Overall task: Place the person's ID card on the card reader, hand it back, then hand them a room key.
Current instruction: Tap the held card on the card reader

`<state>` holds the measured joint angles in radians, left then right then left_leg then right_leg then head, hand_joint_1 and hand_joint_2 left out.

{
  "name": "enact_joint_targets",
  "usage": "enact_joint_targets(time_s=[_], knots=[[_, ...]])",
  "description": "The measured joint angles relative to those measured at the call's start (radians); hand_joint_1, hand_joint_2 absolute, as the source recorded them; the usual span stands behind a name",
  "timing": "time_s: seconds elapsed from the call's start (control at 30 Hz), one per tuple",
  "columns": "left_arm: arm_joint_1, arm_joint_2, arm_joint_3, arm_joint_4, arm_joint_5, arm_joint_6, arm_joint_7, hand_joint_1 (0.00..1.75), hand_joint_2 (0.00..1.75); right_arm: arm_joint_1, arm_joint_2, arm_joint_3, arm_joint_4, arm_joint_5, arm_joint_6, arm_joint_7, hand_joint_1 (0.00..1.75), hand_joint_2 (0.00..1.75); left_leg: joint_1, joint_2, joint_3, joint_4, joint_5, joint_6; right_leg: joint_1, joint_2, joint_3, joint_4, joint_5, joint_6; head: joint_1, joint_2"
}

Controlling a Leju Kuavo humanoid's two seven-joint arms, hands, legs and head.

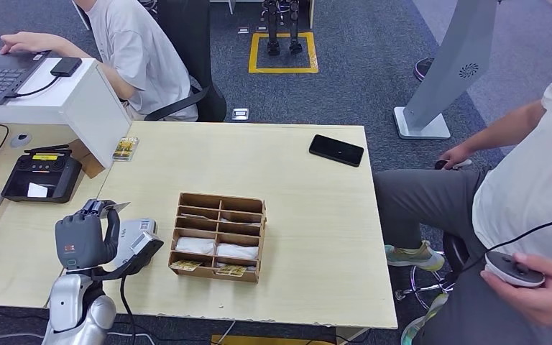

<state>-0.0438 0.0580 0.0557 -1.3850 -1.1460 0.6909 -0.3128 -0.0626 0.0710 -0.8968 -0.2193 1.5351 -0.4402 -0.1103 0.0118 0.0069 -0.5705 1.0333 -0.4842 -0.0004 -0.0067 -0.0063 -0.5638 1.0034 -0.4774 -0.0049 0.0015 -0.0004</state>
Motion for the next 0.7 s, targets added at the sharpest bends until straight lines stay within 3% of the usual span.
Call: enact_joint_targets(time_s=[0.7], knots=[[0.000,0.000,-0.004,0.000,0.000,0.000,0.000,1.75,1.75,0.000,0.000,0.000,0.000,0.000,0.000,0.000,0.00,0.00,0.000,0.000,0.000,0.000,0.000,0.000,0.000,0.000,0.000,0.000,0.000,0.000,0.000,0.000]])
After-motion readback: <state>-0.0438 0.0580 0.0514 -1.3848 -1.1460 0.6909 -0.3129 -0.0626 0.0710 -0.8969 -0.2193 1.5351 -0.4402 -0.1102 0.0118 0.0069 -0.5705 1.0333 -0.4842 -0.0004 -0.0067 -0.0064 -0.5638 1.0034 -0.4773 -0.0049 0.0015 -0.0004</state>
